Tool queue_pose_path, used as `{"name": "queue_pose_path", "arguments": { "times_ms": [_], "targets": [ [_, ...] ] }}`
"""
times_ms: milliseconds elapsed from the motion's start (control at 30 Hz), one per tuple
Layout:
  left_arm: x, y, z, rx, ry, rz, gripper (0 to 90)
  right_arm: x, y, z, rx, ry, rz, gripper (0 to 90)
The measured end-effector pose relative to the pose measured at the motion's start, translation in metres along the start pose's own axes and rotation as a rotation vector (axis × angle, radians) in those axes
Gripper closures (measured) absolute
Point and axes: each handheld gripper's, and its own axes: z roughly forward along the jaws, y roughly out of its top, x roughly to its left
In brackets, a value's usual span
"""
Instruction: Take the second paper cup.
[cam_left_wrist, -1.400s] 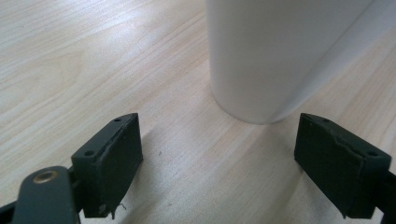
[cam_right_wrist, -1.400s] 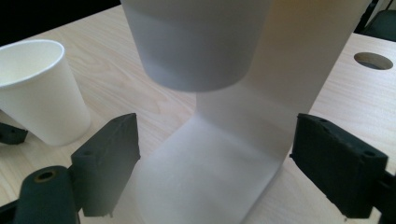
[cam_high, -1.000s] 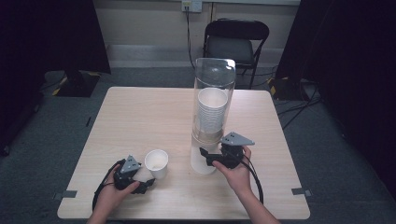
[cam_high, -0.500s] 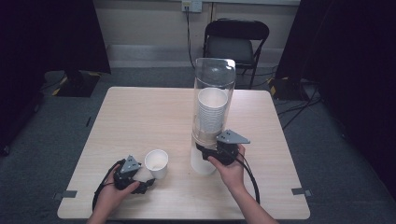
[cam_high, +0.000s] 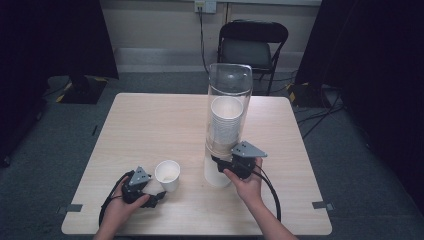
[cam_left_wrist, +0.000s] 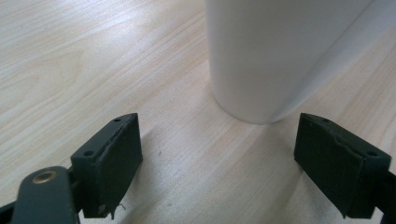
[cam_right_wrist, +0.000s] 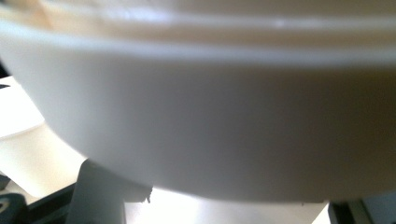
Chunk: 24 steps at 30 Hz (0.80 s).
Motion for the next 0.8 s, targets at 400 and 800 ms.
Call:
{"name": "queue_pose_path", "arguments": {
  "times_ms": [400,800],
  "targets": [
    [0.0002,0.0001,0.0000,0.000,-0.001,0.000,14.6,-0.0032,0.0034,-0.0003,0.006,0.017,-0.001,32.0],
    [0.0001,0.0000,0.0000,-0.001,0.000,0.001,14.5,-0.0036,0.0054,0.0021,-0.025,0.034,0.016,34.8]
  ]
}}
